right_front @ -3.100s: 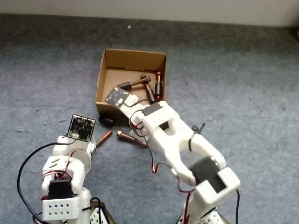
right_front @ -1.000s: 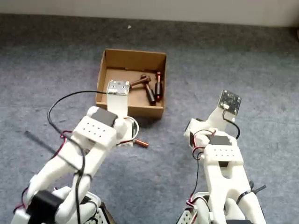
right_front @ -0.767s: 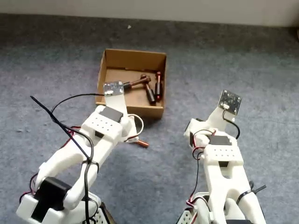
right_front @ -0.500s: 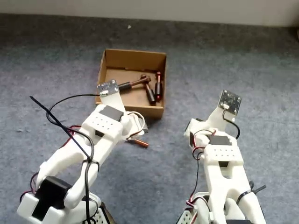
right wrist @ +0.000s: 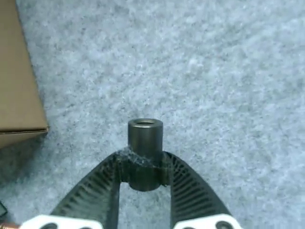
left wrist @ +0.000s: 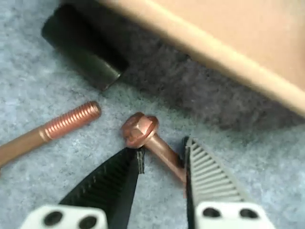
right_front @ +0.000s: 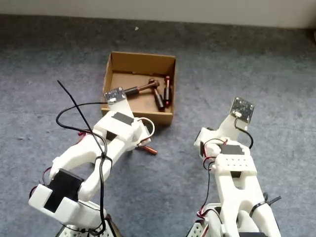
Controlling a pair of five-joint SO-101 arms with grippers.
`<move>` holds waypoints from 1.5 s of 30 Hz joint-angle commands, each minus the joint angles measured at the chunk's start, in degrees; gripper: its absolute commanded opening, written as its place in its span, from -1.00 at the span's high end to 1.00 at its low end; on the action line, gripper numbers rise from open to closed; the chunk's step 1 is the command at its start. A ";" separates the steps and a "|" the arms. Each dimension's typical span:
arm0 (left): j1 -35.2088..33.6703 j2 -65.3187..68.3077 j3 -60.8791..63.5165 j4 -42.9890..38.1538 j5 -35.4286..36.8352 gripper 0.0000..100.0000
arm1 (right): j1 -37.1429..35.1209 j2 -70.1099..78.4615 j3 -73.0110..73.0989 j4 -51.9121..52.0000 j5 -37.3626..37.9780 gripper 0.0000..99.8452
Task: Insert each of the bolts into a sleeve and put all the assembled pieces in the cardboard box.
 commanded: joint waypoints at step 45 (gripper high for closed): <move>-3.56 -58.33 30.55 -11.34 -13.80 0.99 | -9.89 -34.77 15.69 1.01 5.63 0.99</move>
